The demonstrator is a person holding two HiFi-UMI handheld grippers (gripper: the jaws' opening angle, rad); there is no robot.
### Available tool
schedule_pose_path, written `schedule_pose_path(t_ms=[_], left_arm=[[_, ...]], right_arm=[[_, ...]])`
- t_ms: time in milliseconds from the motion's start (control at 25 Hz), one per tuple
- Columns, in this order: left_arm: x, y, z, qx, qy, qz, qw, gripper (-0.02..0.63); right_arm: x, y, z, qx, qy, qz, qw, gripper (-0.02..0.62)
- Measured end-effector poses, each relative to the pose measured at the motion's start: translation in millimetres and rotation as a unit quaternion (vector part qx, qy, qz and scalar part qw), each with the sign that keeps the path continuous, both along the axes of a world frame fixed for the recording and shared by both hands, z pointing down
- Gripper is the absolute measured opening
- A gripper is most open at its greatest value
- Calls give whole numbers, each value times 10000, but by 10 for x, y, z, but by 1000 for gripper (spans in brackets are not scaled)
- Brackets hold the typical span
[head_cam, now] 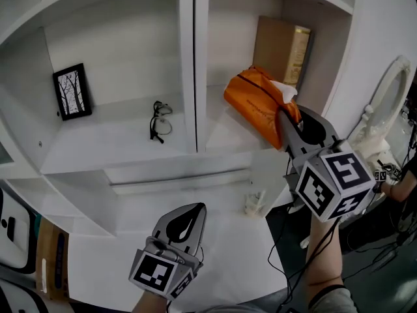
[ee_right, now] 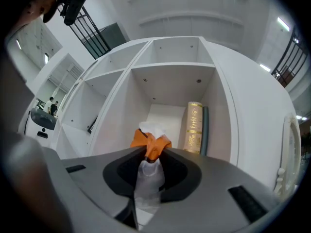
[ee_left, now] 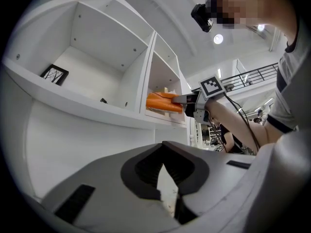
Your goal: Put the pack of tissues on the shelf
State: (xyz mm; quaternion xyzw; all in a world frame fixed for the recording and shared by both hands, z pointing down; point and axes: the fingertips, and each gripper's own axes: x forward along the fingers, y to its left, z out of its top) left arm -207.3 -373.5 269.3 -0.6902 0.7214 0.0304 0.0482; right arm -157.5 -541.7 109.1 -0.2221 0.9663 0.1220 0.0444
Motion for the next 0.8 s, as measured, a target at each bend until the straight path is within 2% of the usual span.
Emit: schedule_pose_path(t_ms=[280,440,520,800], left_arm=[[-52,-37,-26,13,76,-18,10000,25],[-66,-41,2,10,78,-1,10000,26],[-78,-40,11,-1,85,-5,10000,25],[-87,-40,9,19,102,-6,9999,25]], right_arm=[[-302,-144,18,-108,191,-59,9997,92],[-407,-223,131,-291,394,-55,9988,144],[-410,-221,142,-355,343,-114,9987,175],[-310,-137,-77,-307,-98,-274,9991,224]])
